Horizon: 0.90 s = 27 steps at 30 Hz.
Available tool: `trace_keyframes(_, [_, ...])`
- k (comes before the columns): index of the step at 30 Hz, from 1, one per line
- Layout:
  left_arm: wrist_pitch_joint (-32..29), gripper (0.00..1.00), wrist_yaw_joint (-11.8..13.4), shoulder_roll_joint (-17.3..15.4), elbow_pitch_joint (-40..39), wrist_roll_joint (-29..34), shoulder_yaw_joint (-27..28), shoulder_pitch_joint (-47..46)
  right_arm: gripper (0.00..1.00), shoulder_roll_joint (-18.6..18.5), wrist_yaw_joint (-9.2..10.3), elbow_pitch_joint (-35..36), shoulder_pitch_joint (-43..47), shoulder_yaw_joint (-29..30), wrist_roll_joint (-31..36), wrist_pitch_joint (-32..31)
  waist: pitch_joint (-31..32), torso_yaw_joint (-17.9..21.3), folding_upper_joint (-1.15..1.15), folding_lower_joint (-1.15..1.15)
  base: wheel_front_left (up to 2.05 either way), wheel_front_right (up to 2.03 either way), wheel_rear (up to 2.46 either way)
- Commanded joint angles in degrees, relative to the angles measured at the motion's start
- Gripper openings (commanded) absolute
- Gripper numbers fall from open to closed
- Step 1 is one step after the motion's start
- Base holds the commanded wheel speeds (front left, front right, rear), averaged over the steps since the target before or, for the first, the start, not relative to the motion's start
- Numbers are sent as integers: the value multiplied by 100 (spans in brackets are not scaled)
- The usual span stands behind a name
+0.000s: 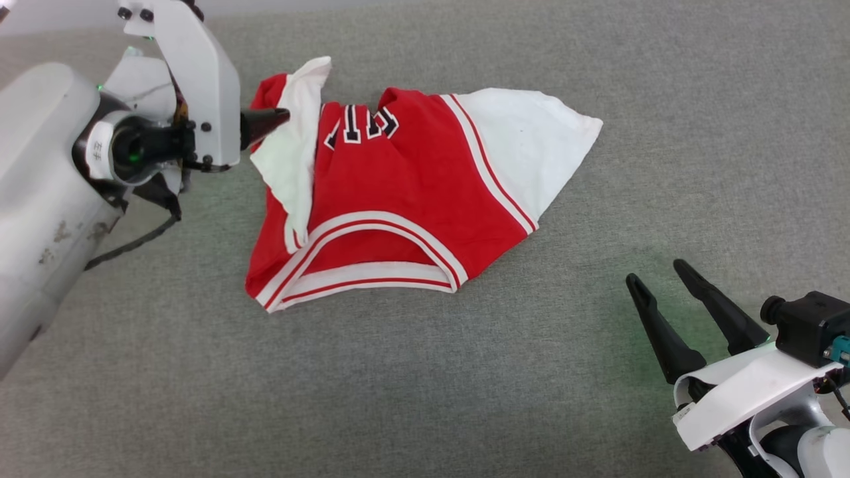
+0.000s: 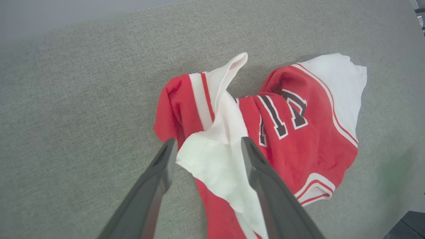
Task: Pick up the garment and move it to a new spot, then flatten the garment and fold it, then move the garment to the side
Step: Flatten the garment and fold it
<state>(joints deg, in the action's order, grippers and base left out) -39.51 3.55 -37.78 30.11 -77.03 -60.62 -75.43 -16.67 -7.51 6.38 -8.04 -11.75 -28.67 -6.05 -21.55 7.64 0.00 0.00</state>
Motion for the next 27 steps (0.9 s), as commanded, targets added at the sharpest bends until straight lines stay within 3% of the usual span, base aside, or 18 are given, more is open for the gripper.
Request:
trace_keyframes(1, [24,100,13,45,13,-54,35,52,100,-20,4,1,-64,-5,-77,31,-52,48,0,0,0,0,0])
trace_keyframes(10, [90,97,-48,134,497,-151,121,25,100,-34,4,-46,-86,0,-98,100,-214,264,0,0,0,0,0])
trace_keyframes(11, [84,84,-59,140,531,-163,129,13,100,-31,4,-50,-79,3,-101,103,-224,272,0,0,0,0,0])
trace_keyframes(13, [90,42,-111,170,603,-160,135,5,100,-30,4,-52,-73,11,-101,119,-240,281,0,0,0,0,0])
trace_keyframes(14, [102,27,-139,188,636,-157,130,9,100,-24,4,-56,-73,11,-99,118,-244,283,0,0,0,0,0])
trace_keyframes(15, [112,4,-178,199,663,-142,119,11,100,-18,4,-63,-76,8,-94,118,-244,282,0,0,0,0,0])
trace_keyframes(16, [126,0,-205,211,695,-153,127,15,100,-10,4,-64,-80,4,-94,121,-244,279,0,0,0,0,0])
trace_keyframes(22, [166,0,-266,213,835,-194,192,-75,100,-22,4,-91,-51,43,-74,112,-186,193,0,0,0,0,0])
trace_keyframes(27, [-36,0,-124,-98,857,-158,199,-169,100,-25,4,-55,6,40,-52,65,-118,80,0,0,0,0,0])
